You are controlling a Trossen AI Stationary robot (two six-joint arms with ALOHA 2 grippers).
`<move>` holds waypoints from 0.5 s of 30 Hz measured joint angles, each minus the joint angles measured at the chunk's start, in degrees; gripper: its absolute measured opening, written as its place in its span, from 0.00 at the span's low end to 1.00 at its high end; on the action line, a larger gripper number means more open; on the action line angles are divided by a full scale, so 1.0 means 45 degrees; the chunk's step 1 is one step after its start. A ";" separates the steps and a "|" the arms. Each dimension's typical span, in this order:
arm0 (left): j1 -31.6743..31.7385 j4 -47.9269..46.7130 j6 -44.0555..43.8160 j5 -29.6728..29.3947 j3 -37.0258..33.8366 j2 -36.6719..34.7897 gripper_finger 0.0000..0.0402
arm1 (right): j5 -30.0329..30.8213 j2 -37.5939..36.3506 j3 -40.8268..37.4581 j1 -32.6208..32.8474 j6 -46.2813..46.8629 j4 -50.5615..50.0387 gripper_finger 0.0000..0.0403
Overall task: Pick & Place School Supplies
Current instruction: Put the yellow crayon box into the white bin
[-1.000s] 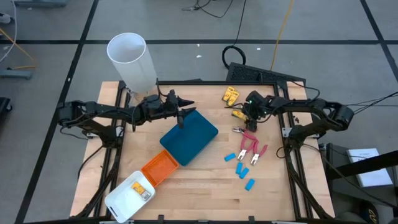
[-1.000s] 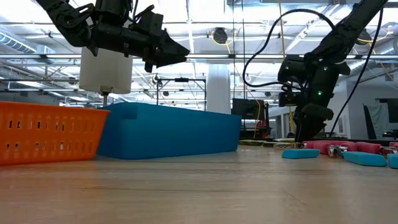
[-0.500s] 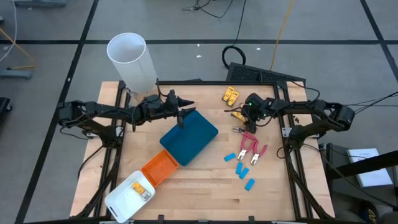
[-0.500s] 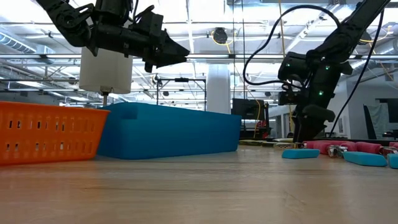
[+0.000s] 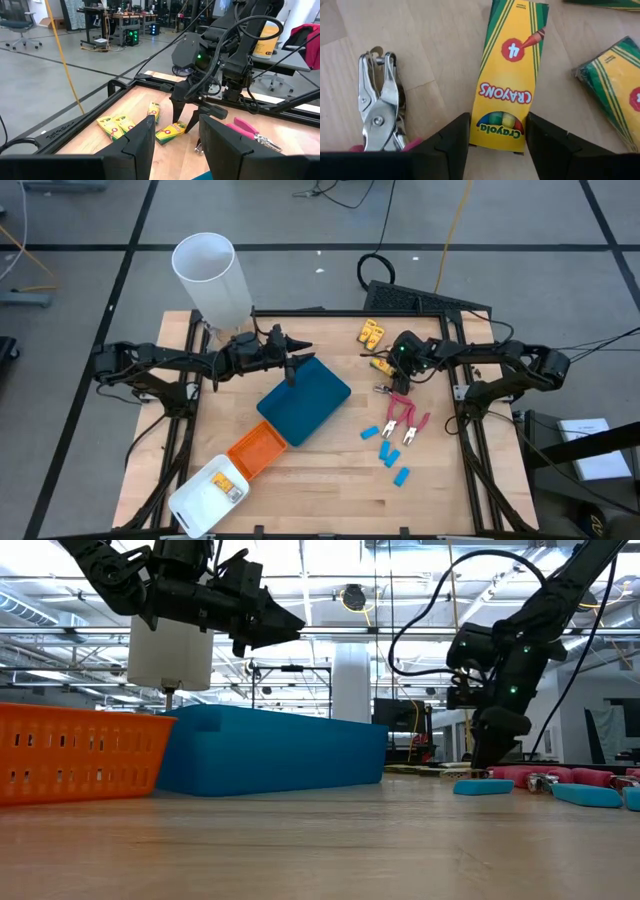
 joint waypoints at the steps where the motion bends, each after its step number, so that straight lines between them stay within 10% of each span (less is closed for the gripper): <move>1: 0.0000 0.0005 -0.0003 -0.0001 0.0000 0.0000 0.39 | 0.0024 0.0005 0.0000 0.0000 0.0012 0.0074 0.42; 15: -0.0020 0.0121 -0.0342 0.0412 0.0000 0.0000 0.39 | 0.0274 -0.0228 -0.0042 0.0014 -0.0220 0.0984 0.41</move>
